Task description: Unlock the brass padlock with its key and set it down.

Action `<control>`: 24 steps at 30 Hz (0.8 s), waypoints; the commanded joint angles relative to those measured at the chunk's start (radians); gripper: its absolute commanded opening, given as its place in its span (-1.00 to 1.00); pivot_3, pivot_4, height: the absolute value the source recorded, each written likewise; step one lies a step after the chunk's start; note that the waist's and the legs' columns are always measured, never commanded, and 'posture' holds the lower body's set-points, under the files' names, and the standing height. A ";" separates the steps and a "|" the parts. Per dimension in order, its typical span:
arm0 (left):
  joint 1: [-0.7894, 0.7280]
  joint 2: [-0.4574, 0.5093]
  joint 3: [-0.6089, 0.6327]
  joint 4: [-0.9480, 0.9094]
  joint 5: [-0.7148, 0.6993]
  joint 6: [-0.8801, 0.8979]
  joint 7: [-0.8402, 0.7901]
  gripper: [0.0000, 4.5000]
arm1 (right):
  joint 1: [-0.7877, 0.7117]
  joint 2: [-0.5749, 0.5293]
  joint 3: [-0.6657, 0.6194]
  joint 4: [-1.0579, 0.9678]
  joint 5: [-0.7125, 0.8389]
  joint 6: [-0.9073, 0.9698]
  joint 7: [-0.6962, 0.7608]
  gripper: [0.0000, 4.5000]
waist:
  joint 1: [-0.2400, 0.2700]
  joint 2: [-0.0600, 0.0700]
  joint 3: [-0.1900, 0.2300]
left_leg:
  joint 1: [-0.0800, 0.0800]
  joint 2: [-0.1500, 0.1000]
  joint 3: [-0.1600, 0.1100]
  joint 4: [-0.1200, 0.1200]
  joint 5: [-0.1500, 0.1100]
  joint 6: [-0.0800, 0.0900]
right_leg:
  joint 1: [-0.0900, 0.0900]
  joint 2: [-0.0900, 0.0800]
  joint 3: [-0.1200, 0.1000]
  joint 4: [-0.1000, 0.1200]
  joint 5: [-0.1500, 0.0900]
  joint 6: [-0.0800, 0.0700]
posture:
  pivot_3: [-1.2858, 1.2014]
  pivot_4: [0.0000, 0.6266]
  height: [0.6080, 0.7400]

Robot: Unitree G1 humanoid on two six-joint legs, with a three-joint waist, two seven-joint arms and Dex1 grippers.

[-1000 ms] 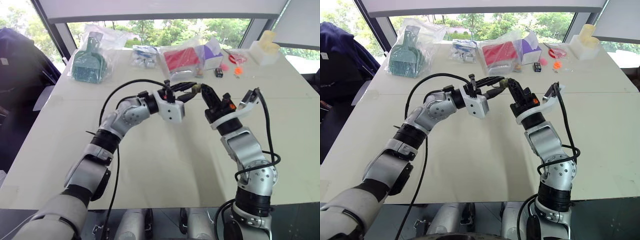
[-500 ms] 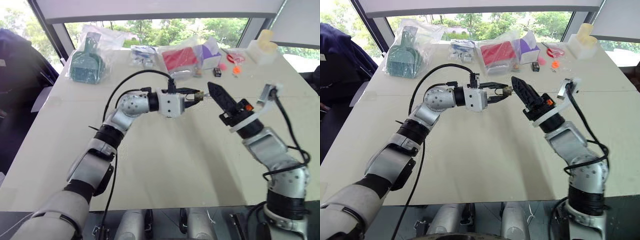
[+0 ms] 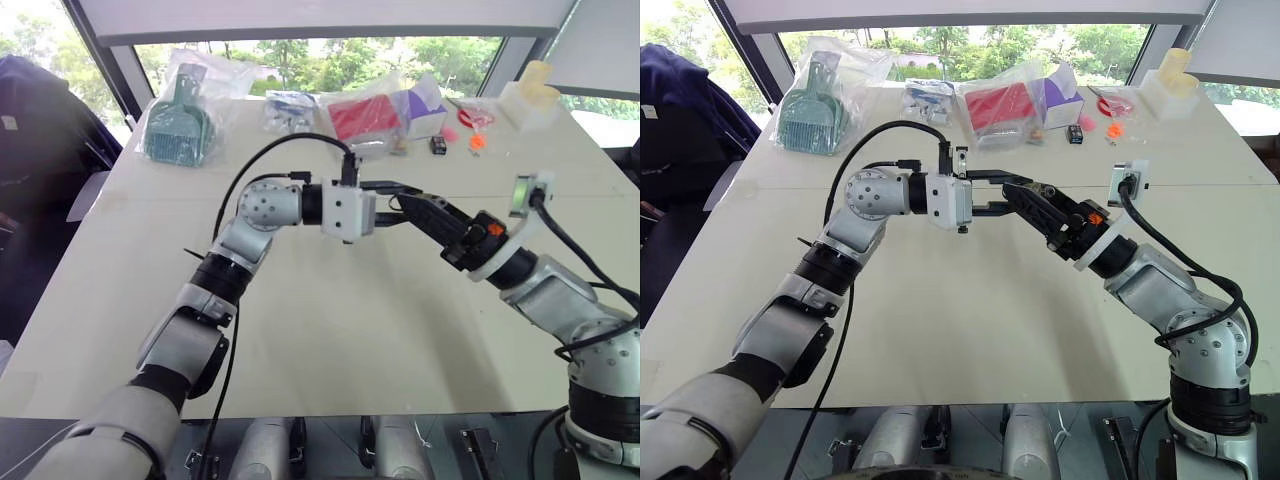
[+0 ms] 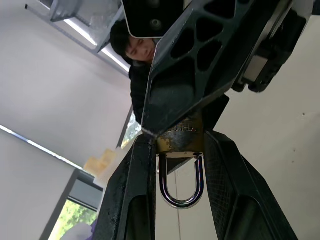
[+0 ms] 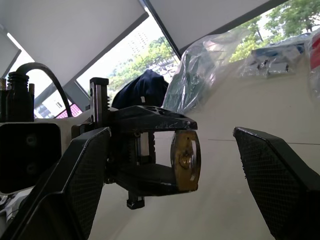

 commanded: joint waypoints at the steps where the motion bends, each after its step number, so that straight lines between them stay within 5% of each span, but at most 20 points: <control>1: 0.005 0.005 0.024 -0.053 -0.017 0.011 0.008 -0.66 | 0.004 0.017 -0.015 -0.016 0.011 -0.018 0.011 0.44 | 0.000 0.000 0.000 | 0.000 0.000 0.000 0.000 0.000 0.000 | 0.000 0.000 0.000 0.000 0.000 0.000 | 0.03 -0.52 0.93; 5: 0.002 0.011 0.029 -0.048 -0.013 0.016 0.011 -0.66 | 0.025 0.014 -0.025 -0.024 0.022 -0.008 0.017 -0.44 | 0.001 0.000 0.000 | 0.000 0.000 0.000 0.000 0.000 0.000 | 0.000 0.000 0.000 0.000 0.000 0.000 | 0.03 -0.52 0.93; 24: -0.008 0.013 0.026 -0.021 -0.001 -0.005 0.027 -0.66 | 0.047 0.020 -0.034 -0.007 0.019 -0.023 0.033 -0.44 | 0.001 0.000 0.000 | 0.000 0.000 0.000 0.000 0.000 0.000 | 0.000 0.000 0.000 0.000 0.000 0.000 | 0.03 -0.52 0.93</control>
